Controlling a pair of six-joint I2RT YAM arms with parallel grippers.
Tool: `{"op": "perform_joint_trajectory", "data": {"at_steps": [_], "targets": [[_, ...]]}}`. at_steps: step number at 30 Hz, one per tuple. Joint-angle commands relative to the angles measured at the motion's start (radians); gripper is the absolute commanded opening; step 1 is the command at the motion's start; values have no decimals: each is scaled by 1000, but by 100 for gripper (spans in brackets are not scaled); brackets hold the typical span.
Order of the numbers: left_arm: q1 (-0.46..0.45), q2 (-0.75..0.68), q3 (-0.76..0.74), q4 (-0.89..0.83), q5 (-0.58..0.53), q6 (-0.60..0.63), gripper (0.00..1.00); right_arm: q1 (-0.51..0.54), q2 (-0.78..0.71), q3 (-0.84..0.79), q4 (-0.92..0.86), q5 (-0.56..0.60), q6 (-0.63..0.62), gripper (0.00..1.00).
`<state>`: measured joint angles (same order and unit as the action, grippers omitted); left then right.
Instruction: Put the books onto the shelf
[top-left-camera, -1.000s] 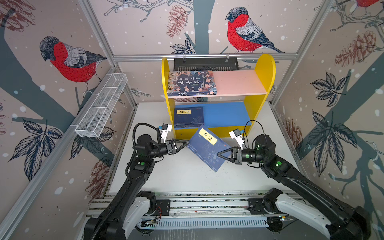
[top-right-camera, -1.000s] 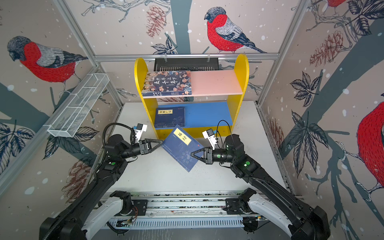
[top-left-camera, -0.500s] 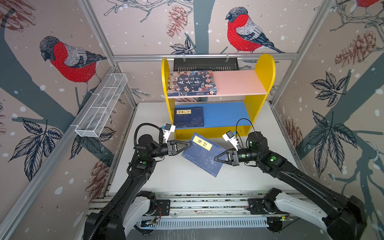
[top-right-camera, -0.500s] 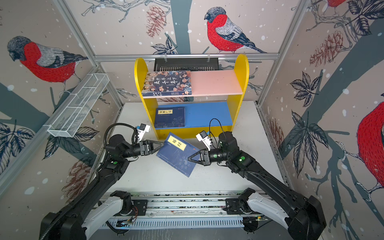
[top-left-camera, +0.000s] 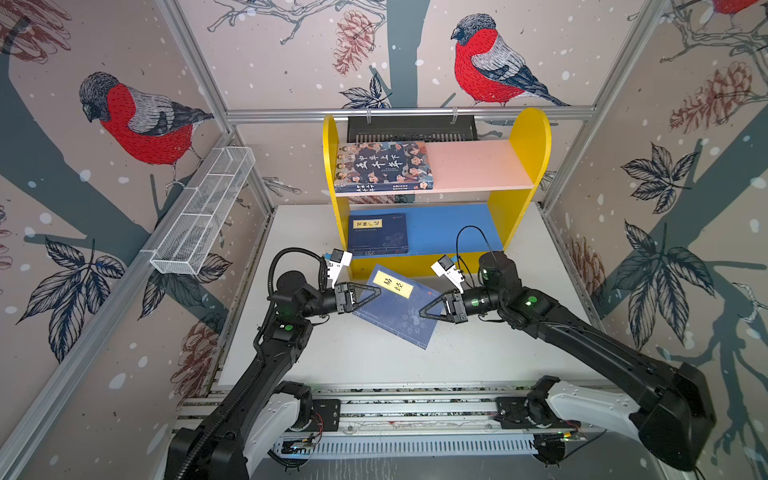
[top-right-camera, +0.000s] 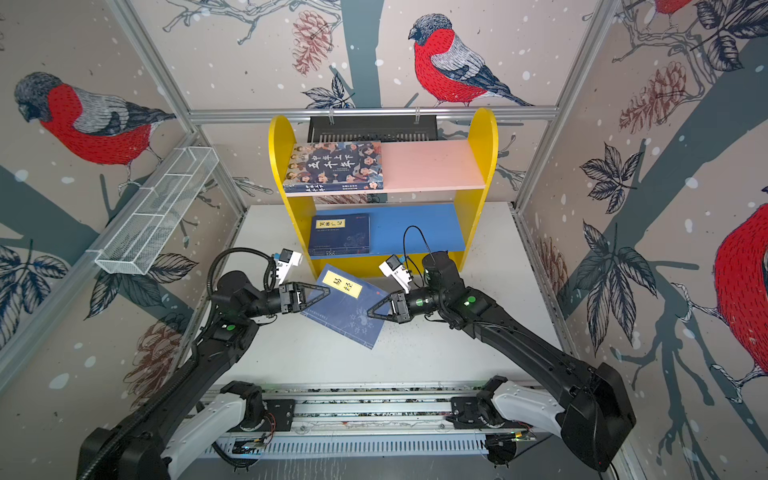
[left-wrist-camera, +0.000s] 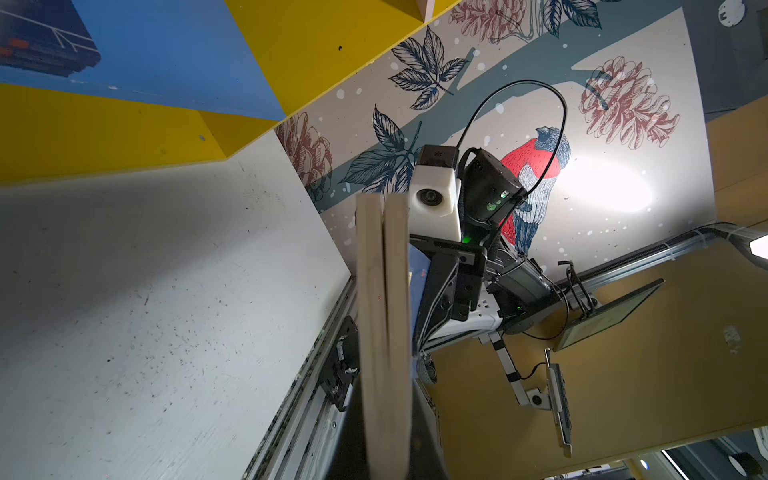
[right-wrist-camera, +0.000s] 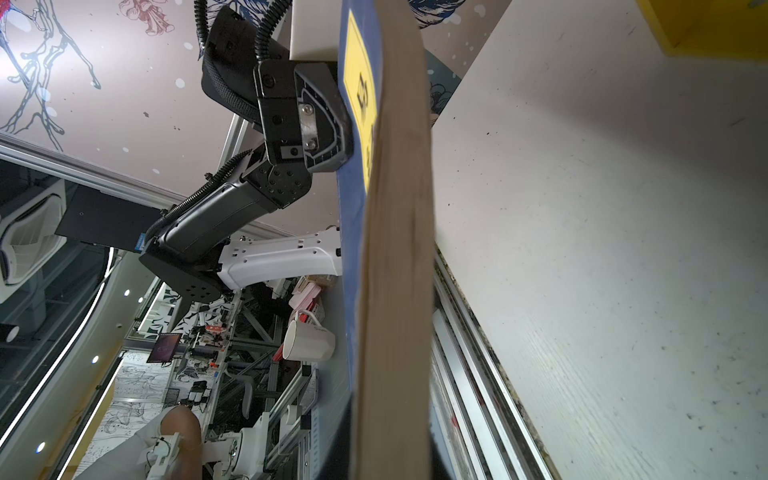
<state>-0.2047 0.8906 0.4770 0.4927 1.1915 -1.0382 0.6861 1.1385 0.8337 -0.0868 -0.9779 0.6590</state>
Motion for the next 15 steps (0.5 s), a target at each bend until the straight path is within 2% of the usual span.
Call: {"op": "perform_joint_trajectory", "data": {"at_steps": [1, 3, 5, 15], "targets": [[-3, -18, -5, 62, 0, -19, 0, -2, 14, 22, 43, 24, -19, 48], [-2, -27, -5, 79, -20, -23, 0, -9, 13, 14, 72, 64, 9, 58], [0, -25, 4, 100, -36, -31, 0, -23, -1, -24, 142, 108, 70, 62], [51, 35, 57, 171, -105, -106, 0, -27, -82, -264, 603, 219, 366, 67]]}}
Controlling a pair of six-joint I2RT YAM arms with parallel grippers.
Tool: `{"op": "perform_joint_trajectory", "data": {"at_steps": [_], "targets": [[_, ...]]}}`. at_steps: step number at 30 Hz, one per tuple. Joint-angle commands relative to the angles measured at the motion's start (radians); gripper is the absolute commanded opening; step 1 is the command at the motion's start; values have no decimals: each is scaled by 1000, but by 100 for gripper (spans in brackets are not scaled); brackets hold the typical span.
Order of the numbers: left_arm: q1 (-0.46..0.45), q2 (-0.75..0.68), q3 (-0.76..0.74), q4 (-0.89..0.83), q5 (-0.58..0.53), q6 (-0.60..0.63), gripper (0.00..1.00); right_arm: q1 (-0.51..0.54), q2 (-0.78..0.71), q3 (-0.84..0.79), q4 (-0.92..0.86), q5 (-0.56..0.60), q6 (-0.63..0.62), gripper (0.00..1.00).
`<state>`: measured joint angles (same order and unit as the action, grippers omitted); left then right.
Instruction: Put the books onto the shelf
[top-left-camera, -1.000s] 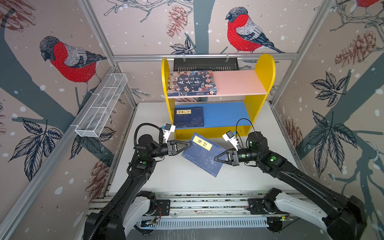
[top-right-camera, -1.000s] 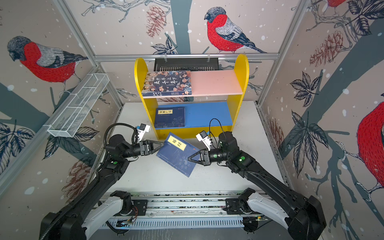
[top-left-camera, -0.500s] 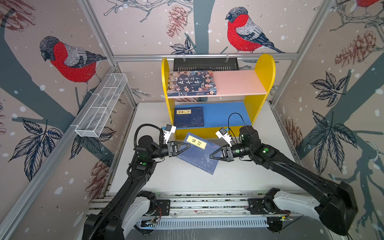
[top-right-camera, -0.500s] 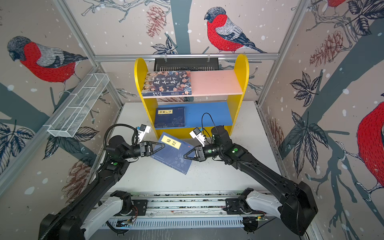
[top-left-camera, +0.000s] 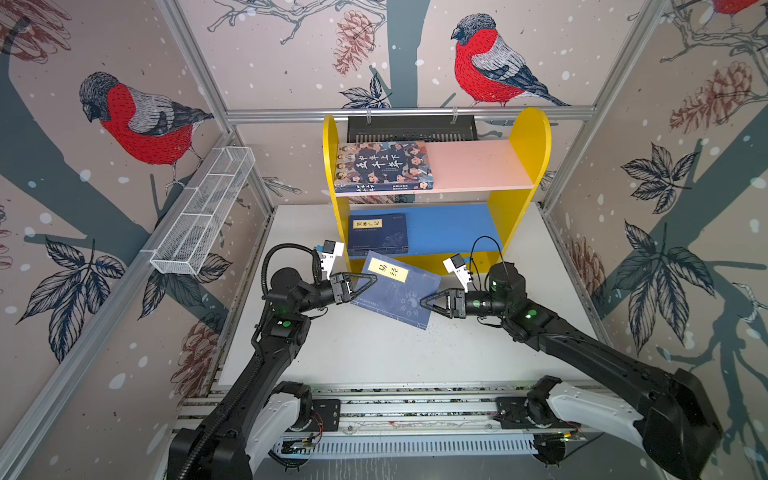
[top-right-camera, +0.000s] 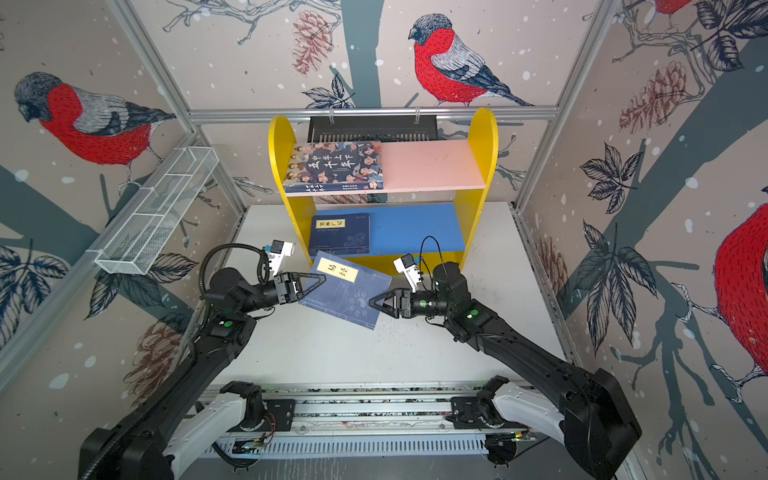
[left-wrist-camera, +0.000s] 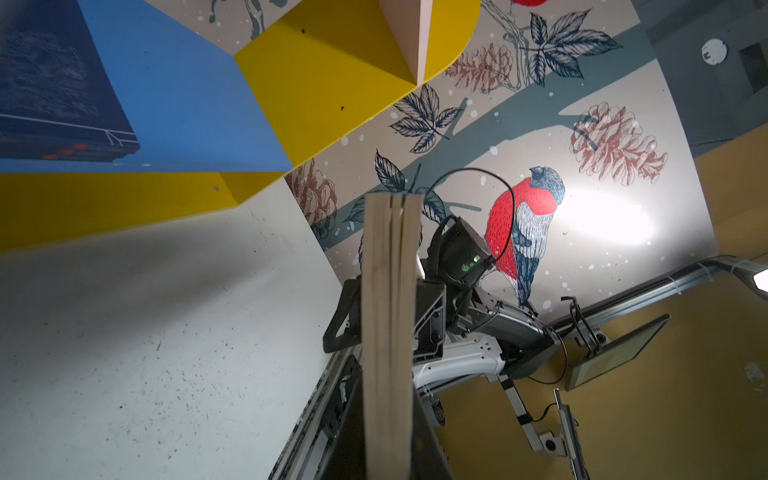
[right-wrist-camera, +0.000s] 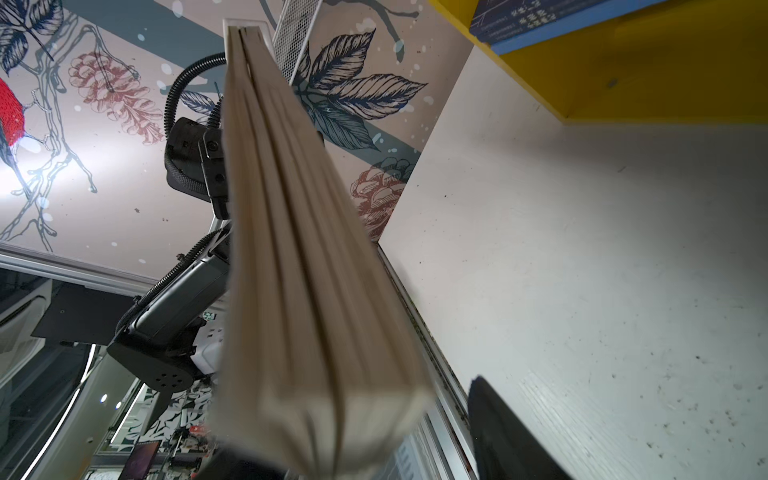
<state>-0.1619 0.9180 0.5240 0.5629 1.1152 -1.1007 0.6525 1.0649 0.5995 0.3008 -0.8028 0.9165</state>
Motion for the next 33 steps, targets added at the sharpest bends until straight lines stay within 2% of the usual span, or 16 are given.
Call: {"op": "perform_joint_trajectory", "data": {"at_steps": [1, 6, 9, 13, 16, 19, 23, 25, 26, 28, 30, 31, 33], "targets": [[10, 12, 6, 113, -39, -50, 0, 14, -8, -41, 254, 56, 129, 67], [10, 30, -13, 159, -78, -82, 0, 50, 23, -56, 327, 120, 158, 67], [10, 33, -13, 163, -88, -79, 0, 60, 44, -56, 372, 142, 175, 63], [10, 30, -19, 135, -109, -67, 0, 61, 76, -48, 405, 152, 185, 50], [11, 25, -25, 135, -119, -67, 0, 62, 111, -35, 424, 143, 186, 46], [12, 24, -29, 131, -127, -61, 0, 61, 141, -26, 441, 138, 188, 35], [13, 23, -25, 82, -132, -20, 0, 52, 169, -22, 481, 122, 193, 9], [15, 17, -18, 23, -146, 16, 1, 41, 177, -15, 479, 111, 190, 3], [16, 14, -16, -1, -156, 30, 10, 34, 179, -11, 476, 104, 187, 3], [25, 2, -12, -64, -183, 73, 52, 9, 181, 5, 448, 84, 168, 2], [42, -14, -2, -152, -222, 128, 78, -27, 179, 25, 392, 67, 137, 1], [54, -22, 13, -208, -242, 168, 85, -47, 179, 34, 367, 59, 123, 1], [79, -36, 44, -317, -279, 257, 93, -100, 183, 58, 316, 18, 97, 1]]}}
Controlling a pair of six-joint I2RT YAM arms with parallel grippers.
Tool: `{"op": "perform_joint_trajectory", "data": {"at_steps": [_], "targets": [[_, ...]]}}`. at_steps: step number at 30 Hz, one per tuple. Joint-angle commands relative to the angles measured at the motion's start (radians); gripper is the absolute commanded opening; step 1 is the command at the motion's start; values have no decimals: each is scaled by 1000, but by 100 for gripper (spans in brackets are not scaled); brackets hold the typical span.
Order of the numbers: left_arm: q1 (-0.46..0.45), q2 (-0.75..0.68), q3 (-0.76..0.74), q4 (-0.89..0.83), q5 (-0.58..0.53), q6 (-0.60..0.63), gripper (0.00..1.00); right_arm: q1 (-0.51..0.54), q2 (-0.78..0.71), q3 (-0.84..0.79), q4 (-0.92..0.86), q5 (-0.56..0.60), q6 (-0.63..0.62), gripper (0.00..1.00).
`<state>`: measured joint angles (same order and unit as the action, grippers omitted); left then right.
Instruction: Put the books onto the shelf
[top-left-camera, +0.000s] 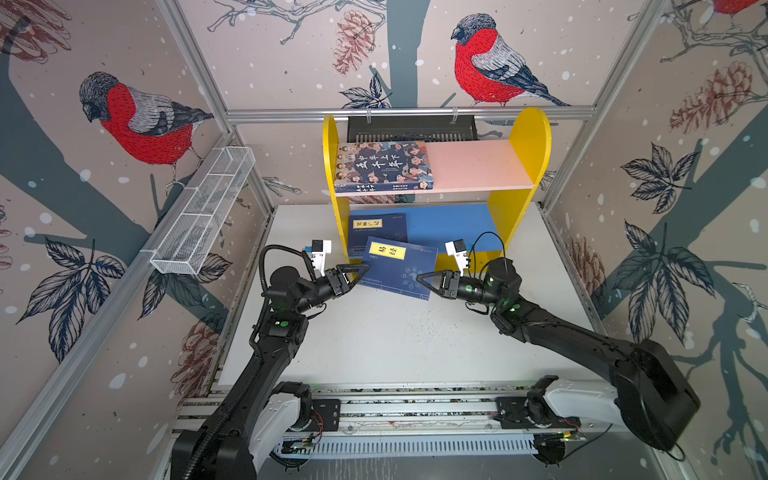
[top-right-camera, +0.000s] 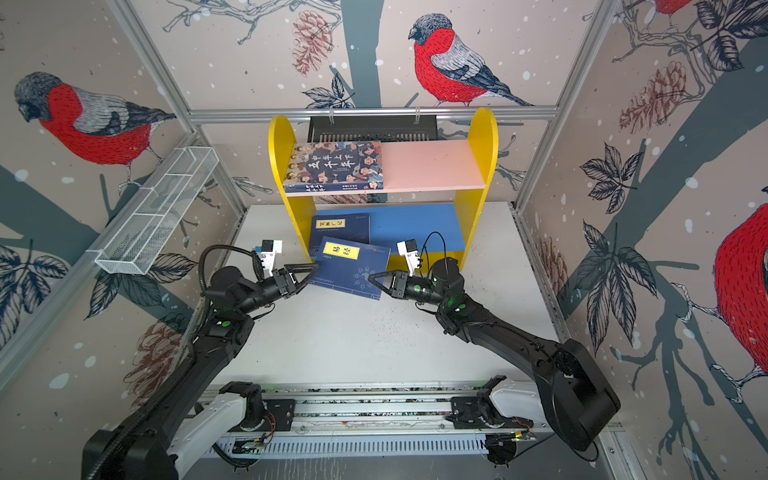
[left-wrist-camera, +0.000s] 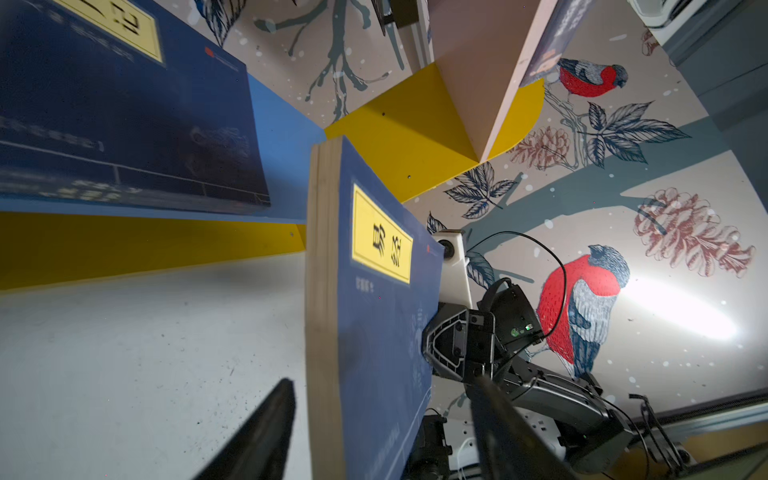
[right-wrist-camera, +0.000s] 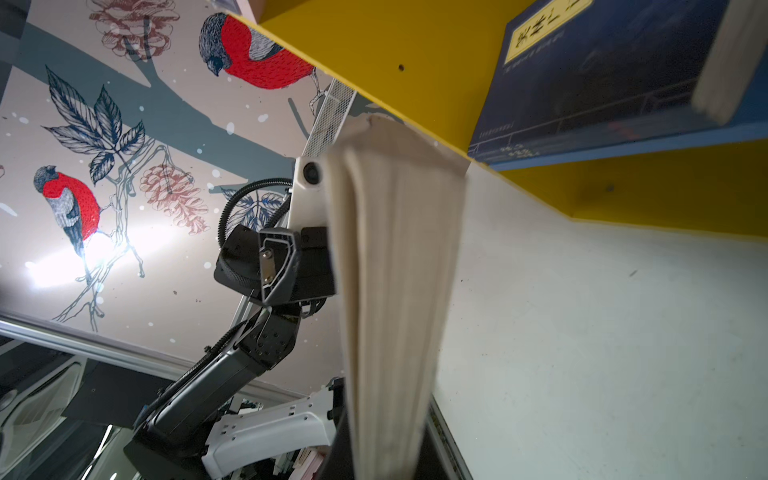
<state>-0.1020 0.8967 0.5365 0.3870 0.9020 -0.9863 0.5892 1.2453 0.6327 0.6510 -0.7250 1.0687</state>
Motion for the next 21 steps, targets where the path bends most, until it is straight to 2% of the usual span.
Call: {"op": "perform_joint_trajectory", "data": {"at_steps": [1, 4, 9, 12, 21], "targets": [[39, -21, 49, -197, -80, 171, 94, -68, 3, 40, -60, -86, -72, 1], [87, -42, 56, -232, -67, 189, 95, -145, 67, 113, -166, -169, -146, 1], [93, -63, 60, -234, -9, 205, 93, -216, 193, 241, -258, -283, -228, 1], [94, -64, 60, -243, 5, 212, 93, -227, 274, 325, -294, -314, -267, 1], [93, -65, 49, -216, 29, 202, 93, -229, 499, 517, -289, -381, -280, 1]]}}
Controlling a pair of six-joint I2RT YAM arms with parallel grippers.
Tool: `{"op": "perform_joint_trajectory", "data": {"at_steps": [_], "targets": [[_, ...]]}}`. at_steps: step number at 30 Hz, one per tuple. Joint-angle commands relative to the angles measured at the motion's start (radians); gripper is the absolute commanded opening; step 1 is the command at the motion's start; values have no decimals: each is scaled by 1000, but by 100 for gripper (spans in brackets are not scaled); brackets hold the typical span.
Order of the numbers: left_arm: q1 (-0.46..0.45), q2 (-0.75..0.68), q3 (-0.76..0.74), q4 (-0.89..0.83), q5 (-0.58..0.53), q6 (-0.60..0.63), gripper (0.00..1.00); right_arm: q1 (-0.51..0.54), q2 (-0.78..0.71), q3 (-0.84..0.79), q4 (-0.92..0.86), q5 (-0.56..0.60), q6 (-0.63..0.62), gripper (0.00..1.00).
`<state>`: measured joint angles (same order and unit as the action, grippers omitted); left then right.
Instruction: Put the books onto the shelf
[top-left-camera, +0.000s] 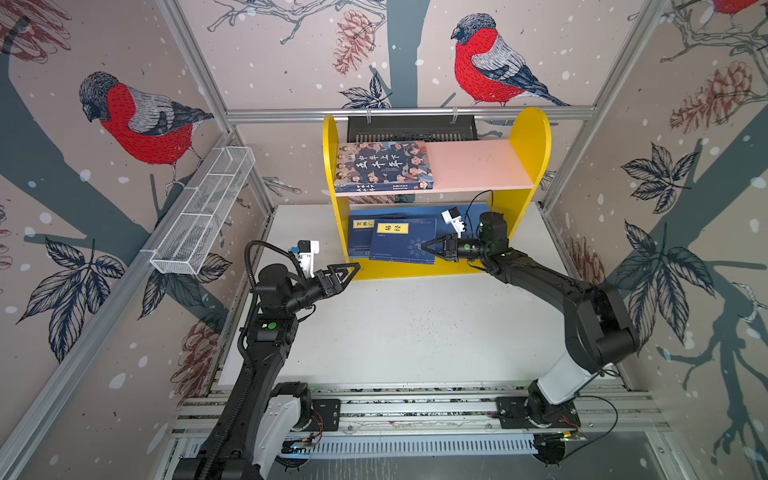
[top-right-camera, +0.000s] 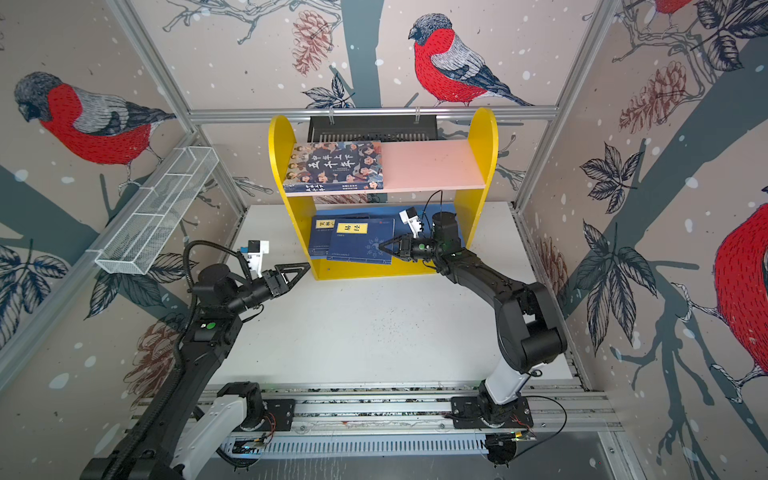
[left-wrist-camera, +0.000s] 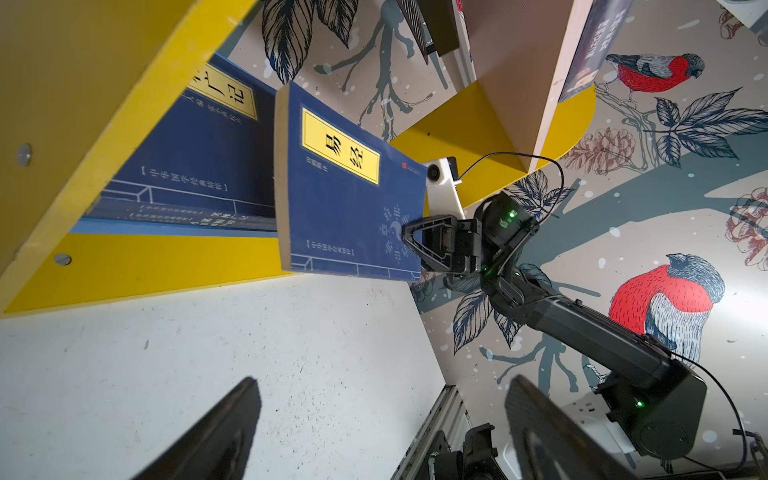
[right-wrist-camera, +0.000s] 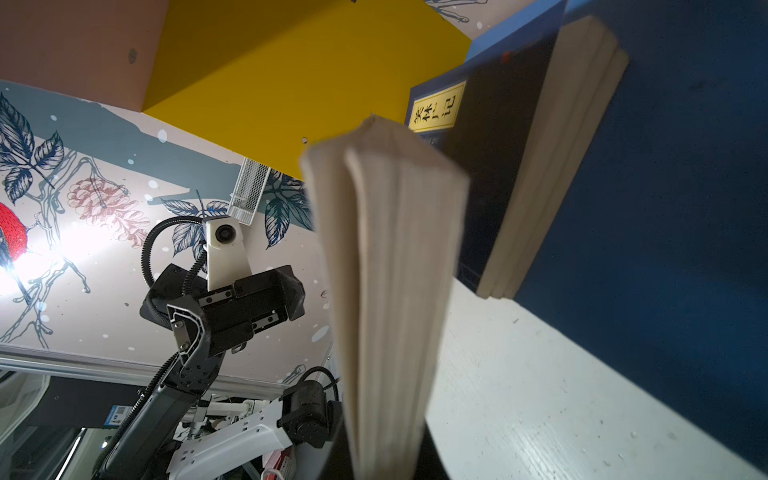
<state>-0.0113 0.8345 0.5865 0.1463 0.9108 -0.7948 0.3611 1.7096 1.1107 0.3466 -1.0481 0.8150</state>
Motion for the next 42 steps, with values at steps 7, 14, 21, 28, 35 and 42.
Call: {"op": "perform_joint_trajectory", "data": {"at_steps": [7, 14, 21, 28, 35, 42], "targets": [[2, 9, -9, 36, 32, 5, 93, -8, 193, 241, -128, -110, -101, 1], [2, 2, -24, 47, 36, -1, 93, -7, 280, 332, -211, -119, -139, 3], [2, 3, -26, 56, 31, -12, 93, -7, 341, 425, -295, -114, -165, 16], [2, -13, -39, 46, 33, -15, 93, -6, 389, 540, -476, -66, -255, 37], [2, -17, -41, 44, 37, -18, 93, -6, 399, 585, -560, -17, -293, 51], [1, -23, -50, 53, 40, -20, 93, -10, 323, 515, -509, 101, -257, 58]]}}
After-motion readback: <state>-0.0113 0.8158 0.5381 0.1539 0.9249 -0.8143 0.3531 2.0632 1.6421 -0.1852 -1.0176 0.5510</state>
